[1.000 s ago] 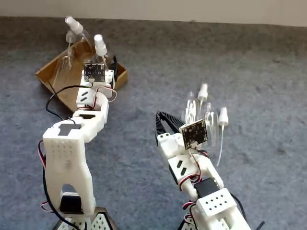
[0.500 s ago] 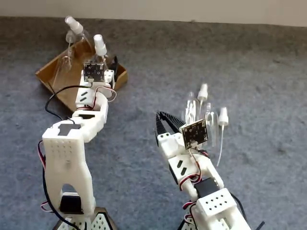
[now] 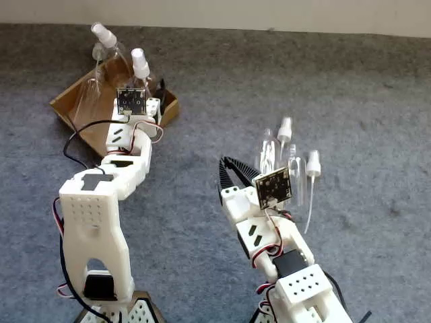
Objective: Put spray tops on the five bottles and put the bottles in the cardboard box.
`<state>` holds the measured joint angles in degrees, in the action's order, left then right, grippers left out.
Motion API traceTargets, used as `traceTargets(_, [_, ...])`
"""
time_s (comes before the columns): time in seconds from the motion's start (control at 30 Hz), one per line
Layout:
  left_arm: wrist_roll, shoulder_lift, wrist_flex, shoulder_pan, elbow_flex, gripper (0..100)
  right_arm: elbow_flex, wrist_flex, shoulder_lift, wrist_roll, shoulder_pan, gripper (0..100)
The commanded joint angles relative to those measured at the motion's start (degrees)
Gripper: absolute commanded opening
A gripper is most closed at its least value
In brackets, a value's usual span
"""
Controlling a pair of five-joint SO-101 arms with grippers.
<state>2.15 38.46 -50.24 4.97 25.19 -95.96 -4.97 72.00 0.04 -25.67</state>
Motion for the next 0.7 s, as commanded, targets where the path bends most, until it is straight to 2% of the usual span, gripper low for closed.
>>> traceTargets(0.0, [-0.62, -0.66, -1.32, 1.19, 0.04, 14, -8.57, 0.13, 0.40, 0.44, 0.66, 3.0])
traceTargets(0.17, [-0.62, -0.75, -1.32, 1.63, 1.19, 19, -8.57, 0.13, 0.40, 0.44, 0.66, 3.0])
traceTargets(0.67, [-0.53, -2.51, -1.23, 1.63, 2.86, 20, -8.57, 0.13, 0.40, 0.44, 0.66, 3.0])
